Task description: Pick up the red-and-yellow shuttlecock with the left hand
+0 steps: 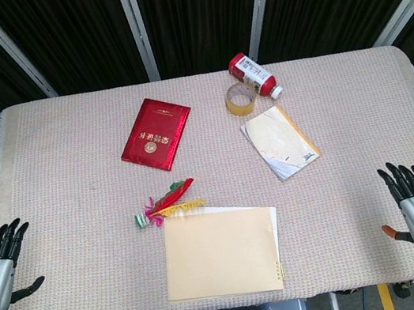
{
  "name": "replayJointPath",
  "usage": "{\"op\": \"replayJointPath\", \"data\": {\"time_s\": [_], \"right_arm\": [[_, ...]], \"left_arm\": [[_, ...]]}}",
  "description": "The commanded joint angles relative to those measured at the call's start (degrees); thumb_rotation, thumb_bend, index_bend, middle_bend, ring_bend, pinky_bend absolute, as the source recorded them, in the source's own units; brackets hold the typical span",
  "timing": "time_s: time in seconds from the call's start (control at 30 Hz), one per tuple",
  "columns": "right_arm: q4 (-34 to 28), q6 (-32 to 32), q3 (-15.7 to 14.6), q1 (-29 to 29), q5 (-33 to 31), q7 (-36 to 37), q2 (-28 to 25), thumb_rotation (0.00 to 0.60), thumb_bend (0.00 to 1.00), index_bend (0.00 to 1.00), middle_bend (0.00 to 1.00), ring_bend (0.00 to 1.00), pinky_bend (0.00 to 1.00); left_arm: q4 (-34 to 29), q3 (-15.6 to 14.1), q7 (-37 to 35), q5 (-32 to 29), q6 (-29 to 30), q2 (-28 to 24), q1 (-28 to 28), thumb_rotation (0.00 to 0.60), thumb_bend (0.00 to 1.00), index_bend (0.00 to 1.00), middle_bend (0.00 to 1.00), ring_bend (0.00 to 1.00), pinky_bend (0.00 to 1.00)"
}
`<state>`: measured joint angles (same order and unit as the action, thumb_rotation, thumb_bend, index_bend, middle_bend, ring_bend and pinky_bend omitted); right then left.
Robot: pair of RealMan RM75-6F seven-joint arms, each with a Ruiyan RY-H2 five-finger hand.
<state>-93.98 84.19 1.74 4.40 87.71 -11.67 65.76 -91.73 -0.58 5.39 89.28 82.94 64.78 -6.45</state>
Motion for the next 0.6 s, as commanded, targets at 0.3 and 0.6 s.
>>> {"op": "replayJointPath", "data": {"time_s": [0.3, 0.6], "right_arm": [[-0.11, -0.1, -0.14, -0.11, 0.06, 0.6, -0.36, 0.6, 0.03, 0.0, 0.0, 0.0, 0.0], [-0.42, -0.87, -0.15, 0.39, 0.37, 1.46, -0.72, 0.6, 0.03, 0.0, 0.0, 0.0, 0.0]], "left_arm": [[0.86, 0.31, 1.31, -0.95, -1.85, 1.14, -0.92, 0.6, 0.12, 0.1, 0.0, 0.0, 0.0], [13.06, 2.83, -5.17, 2.93, 0.39, 12.87, -4.1, 0.6, 0.16, 0.31, 0.0, 0.0, 0.0]]}}
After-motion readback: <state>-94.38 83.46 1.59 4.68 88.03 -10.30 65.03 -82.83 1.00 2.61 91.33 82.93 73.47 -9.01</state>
